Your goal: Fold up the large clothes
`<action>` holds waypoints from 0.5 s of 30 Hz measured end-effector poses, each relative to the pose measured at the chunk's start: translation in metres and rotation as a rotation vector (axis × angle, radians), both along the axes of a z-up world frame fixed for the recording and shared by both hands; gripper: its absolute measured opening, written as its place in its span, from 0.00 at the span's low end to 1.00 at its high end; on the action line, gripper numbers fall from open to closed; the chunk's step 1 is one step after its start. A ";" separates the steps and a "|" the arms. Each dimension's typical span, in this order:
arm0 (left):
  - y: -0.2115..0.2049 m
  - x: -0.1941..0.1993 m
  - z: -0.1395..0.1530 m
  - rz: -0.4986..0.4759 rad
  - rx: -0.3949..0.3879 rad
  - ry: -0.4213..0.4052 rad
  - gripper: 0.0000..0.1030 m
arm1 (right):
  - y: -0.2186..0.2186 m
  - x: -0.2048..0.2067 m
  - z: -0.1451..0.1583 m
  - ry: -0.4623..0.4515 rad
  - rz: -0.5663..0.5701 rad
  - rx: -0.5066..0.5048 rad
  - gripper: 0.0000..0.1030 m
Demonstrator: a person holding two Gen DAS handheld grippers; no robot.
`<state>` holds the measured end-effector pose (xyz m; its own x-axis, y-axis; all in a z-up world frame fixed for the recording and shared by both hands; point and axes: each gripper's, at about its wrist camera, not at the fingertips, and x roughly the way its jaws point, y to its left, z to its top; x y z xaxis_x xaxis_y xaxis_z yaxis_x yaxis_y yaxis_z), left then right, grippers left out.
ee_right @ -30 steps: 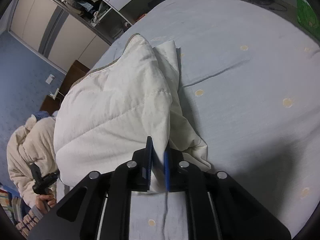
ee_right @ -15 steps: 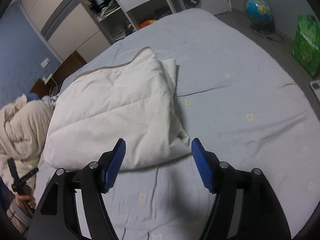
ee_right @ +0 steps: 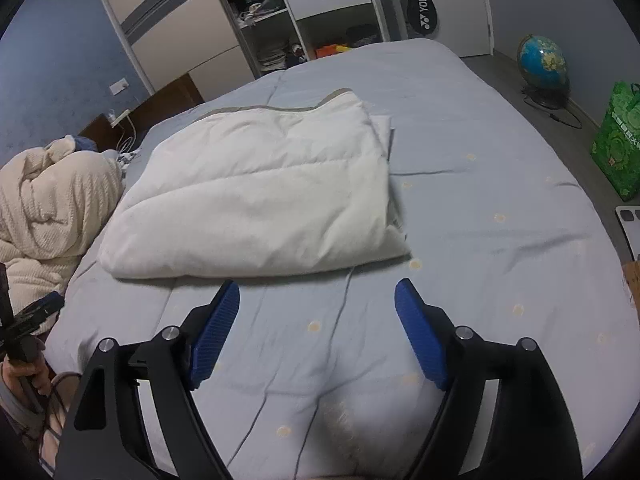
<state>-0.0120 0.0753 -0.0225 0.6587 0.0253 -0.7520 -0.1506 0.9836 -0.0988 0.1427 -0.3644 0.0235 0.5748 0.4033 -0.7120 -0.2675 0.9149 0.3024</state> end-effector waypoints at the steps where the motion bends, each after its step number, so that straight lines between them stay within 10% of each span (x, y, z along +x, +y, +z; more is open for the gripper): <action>1: -0.004 -0.003 -0.002 -0.006 0.001 0.006 0.93 | 0.002 -0.005 -0.001 0.003 0.008 0.004 0.74; 15: -0.044 -0.017 -0.013 -0.084 0.017 -0.009 0.93 | 0.045 -0.065 0.003 -0.070 0.107 -0.022 0.79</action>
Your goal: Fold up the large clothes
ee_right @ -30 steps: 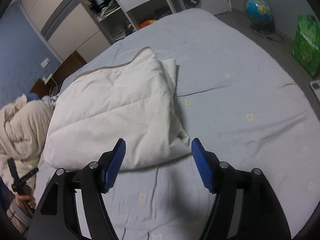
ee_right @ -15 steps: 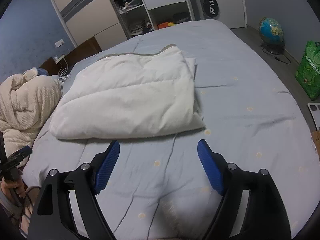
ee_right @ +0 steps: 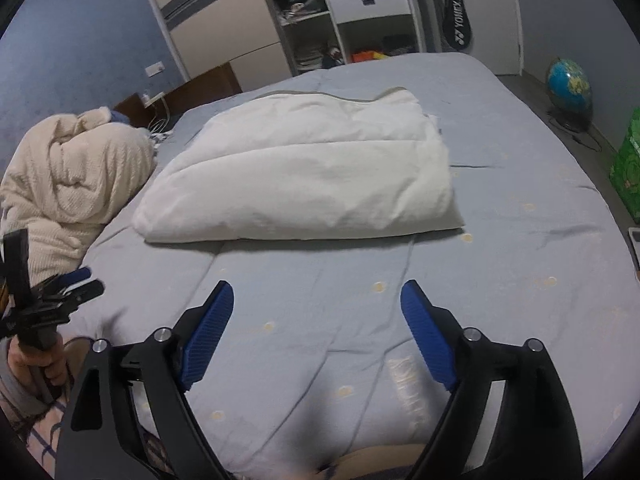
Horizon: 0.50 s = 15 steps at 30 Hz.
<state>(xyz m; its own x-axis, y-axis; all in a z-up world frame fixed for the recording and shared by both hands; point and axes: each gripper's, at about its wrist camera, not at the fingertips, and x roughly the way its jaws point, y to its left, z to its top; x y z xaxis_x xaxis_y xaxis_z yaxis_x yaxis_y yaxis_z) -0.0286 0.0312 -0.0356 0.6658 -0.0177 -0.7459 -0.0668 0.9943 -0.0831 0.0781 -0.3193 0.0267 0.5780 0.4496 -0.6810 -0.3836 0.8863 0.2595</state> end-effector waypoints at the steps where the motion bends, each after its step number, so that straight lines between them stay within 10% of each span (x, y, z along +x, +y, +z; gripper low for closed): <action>1: -0.002 0.000 0.000 -0.002 0.004 -0.004 0.93 | 0.005 -0.005 0.001 -0.014 0.008 -0.023 0.79; 15: -0.014 -0.001 -0.002 -0.046 -0.012 -0.034 0.93 | 0.034 -0.014 -0.003 -0.049 0.072 -0.149 0.82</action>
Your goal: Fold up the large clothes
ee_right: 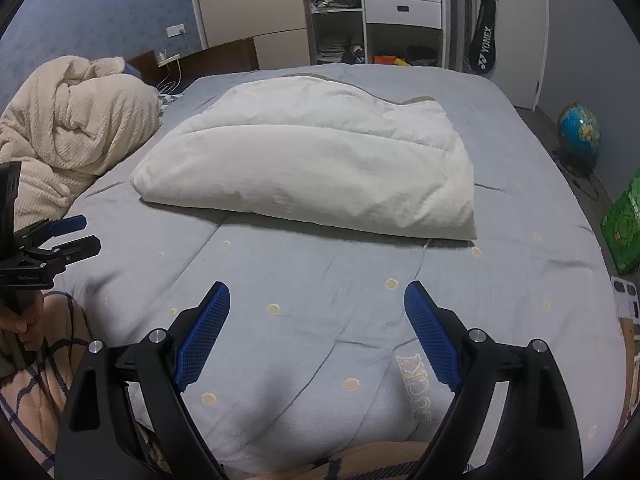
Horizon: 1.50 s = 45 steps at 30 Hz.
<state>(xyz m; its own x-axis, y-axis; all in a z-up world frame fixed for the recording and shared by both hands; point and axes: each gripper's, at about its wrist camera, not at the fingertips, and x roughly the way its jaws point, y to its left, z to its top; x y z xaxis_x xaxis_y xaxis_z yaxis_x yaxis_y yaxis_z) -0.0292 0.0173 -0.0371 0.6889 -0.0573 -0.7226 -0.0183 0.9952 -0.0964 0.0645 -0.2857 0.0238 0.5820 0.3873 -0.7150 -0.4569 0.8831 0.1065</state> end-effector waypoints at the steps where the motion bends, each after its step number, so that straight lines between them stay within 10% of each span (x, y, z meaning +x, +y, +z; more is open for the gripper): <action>1: 0.001 0.000 0.000 0.003 -0.004 0.000 0.93 | -0.001 0.001 -0.001 0.004 -0.004 0.002 0.82; 45: 0.000 0.000 0.000 0.018 0.006 -0.005 0.94 | -0.006 0.005 -0.005 0.024 -0.019 0.012 0.82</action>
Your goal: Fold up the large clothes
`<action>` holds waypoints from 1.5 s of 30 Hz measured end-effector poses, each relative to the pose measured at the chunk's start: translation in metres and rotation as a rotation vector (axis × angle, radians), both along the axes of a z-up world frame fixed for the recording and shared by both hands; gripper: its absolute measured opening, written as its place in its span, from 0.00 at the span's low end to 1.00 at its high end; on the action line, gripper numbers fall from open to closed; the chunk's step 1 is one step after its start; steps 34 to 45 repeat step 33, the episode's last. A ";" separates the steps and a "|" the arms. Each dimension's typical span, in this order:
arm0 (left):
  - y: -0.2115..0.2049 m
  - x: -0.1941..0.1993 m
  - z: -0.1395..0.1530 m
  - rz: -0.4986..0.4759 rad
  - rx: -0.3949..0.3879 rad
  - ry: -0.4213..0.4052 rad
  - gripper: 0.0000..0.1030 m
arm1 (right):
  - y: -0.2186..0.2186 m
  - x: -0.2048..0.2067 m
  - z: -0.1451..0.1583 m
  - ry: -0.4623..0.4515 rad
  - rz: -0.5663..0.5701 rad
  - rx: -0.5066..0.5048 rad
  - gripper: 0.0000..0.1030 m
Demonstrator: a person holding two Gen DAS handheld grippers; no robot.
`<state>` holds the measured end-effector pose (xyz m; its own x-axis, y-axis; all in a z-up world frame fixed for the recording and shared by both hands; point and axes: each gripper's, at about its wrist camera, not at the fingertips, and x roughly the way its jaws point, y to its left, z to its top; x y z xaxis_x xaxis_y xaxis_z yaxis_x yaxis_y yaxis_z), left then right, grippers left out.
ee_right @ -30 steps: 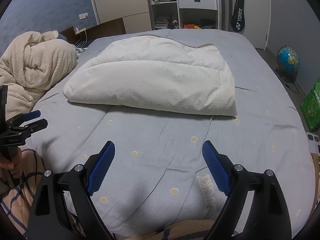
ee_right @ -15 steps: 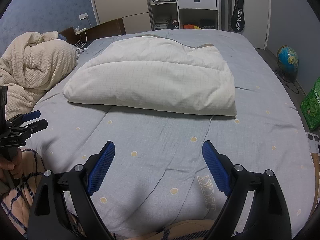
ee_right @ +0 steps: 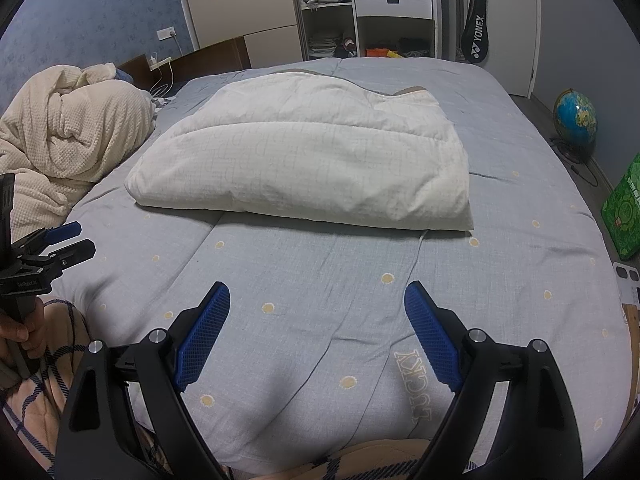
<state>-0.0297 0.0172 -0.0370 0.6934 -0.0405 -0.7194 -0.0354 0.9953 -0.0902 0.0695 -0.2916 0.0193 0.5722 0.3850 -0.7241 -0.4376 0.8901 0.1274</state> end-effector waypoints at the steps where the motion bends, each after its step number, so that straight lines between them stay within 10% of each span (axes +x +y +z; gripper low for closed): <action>1: 0.000 0.000 0.000 -0.001 0.000 0.000 0.94 | 0.000 0.000 0.000 0.000 0.000 0.000 0.82; 45: 0.000 0.000 0.003 -0.007 0.002 -0.002 0.94 | 0.000 0.001 0.000 0.001 0.000 0.001 0.82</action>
